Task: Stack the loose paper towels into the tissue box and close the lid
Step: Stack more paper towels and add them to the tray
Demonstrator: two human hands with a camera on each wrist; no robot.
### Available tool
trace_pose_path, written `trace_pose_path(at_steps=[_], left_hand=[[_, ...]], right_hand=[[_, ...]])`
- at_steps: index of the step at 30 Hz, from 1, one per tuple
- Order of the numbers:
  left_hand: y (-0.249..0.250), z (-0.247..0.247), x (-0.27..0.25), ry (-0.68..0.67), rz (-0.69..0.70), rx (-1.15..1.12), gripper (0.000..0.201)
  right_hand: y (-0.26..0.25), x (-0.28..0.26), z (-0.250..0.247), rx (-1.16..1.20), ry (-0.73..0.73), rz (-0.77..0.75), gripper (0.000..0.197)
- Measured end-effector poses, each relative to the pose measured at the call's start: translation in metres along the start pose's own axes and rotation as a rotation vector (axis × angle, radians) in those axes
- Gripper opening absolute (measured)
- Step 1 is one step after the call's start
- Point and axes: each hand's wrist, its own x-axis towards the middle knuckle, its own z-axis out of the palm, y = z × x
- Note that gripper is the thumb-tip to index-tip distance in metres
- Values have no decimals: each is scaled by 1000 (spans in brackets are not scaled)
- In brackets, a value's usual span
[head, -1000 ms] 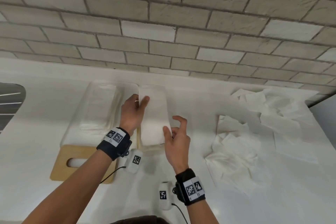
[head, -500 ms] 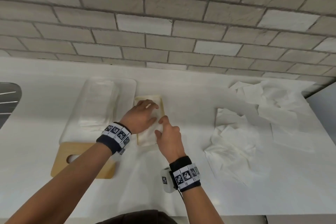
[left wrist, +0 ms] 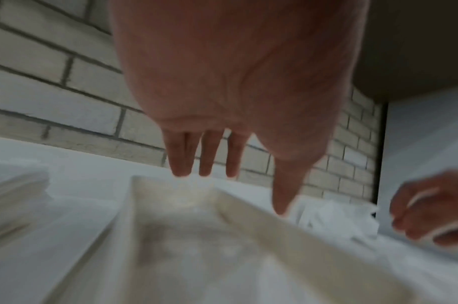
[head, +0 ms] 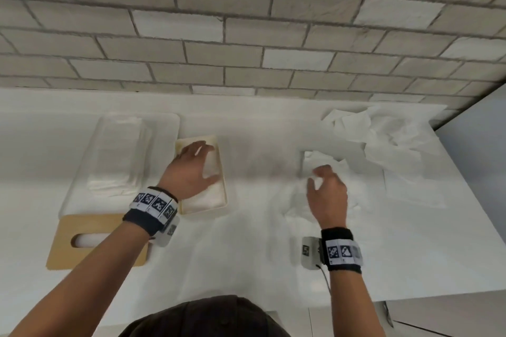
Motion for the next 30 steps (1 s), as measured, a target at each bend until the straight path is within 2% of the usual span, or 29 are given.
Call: trace_pose_path(at_steps=[2,3,4,5,7,8,11,13,15,16,19,22,23,24,26,27,29,30], left_hand=[[27,-4,-10,245,39,-128,53],[42,-3,-14,308,76,-181,43],[58,0,-16,325,126,-227,35],[72,5,-16,304,178,-264,28],[99,21,-12,198,264,-320,22],[110,30,-8,131,292,-344,23],[137,55,6,-47,252,-395,45],[148,60,16,-55,201,-423,71],[155,59,26,-19,238,-430,95],[159,55,30,10,292,-416,101],[172,38,42,77,458,-363,100],[184,17,51,2,504,-394,110],[186,11,55,-36,508,-400,103],[189,6,57,-82,487,-417,87],[194,1,60,-168,360,-470,47],[194,3,61,-183,299,-525,36],[192,9,60,-145,195,-647,28],[190,12,59,-110,155,-724,29]], right_hand=[[36,13,-6,-174,0,137,53],[51,18,-8,-230,-57,200,61],[63,21,-8,-236,-133,235,59],[71,23,-7,-189,-195,232,47],[78,23,-6,-54,-253,131,23],[76,21,-7,9,-247,54,26],[52,12,-25,301,-208,-111,27],[34,7,-47,537,-235,-143,17],[24,8,-69,661,-316,-166,14],[22,11,-78,689,-362,-181,14],[22,22,-101,725,-449,-235,16],[24,36,-115,731,-536,-285,18],[23,40,-116,736,-555,-295,19],[23,43,-116,742,-552,-295,20],[22,52,-112,762,-454,-259,25],[22,56,-107,782,-387,-224,30],[21,57,-93,872,-273,-86,42],[21,56,-87,955,-247,34,47]])
